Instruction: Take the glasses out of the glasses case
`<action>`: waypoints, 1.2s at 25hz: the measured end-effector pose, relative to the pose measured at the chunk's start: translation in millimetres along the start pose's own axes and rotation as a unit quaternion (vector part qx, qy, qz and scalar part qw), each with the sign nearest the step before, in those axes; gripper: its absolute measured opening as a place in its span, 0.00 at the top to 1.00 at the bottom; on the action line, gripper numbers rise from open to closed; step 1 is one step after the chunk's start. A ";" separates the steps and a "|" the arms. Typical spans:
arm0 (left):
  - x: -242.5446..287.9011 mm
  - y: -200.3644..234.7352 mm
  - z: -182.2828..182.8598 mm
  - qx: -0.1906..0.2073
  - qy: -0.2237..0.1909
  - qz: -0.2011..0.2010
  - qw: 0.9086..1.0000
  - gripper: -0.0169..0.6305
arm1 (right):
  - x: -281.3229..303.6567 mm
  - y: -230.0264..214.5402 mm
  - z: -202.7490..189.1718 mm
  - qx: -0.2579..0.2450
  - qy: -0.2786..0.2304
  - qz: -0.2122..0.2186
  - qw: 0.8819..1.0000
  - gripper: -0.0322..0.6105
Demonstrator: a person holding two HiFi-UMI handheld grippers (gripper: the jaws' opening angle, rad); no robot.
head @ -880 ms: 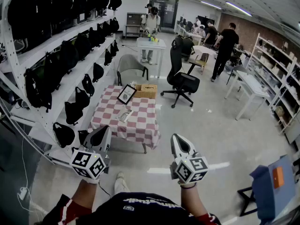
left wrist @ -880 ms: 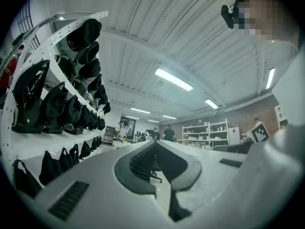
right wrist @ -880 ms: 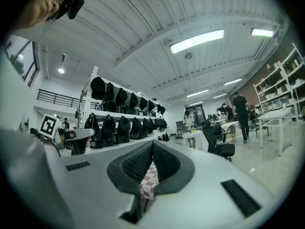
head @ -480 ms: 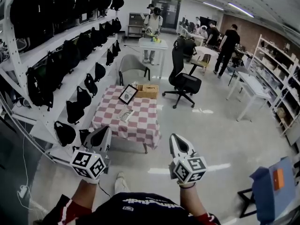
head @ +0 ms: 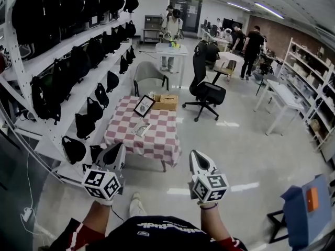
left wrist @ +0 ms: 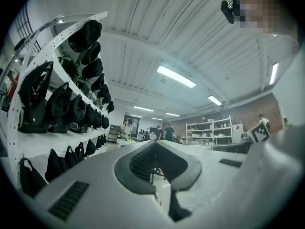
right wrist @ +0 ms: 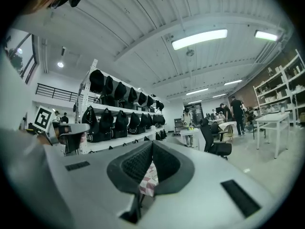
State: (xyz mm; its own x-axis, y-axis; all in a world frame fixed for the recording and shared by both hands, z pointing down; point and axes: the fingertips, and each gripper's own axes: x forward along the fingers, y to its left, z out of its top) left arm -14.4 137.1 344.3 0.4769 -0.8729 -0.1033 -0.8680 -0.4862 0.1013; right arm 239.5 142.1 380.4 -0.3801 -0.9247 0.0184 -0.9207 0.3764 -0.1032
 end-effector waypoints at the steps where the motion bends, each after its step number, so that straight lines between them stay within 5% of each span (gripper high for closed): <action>1: 1.0 -2.2 -1.2 0.001 0.001 -0.002 1.000 0.96 | 0.6 0.2 -1.2 0.006 0.001 0.002 1.000 0.96; 30: 14.9 19.7 -34.0 -0.013 0.045 0.021 0.999 0.96 | 41.4 10.1 -31.3 0.018 0.064 0.048 0.997 0.96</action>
State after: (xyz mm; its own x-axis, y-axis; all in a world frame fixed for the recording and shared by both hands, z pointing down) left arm -19.7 113.1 378.3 0.4520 -0.8920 -0.0101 -0.8839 -0.4493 0.1300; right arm 211.8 109.4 411.2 -0.4768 -0.8688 0.1336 -0.8765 0.4584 -0.1470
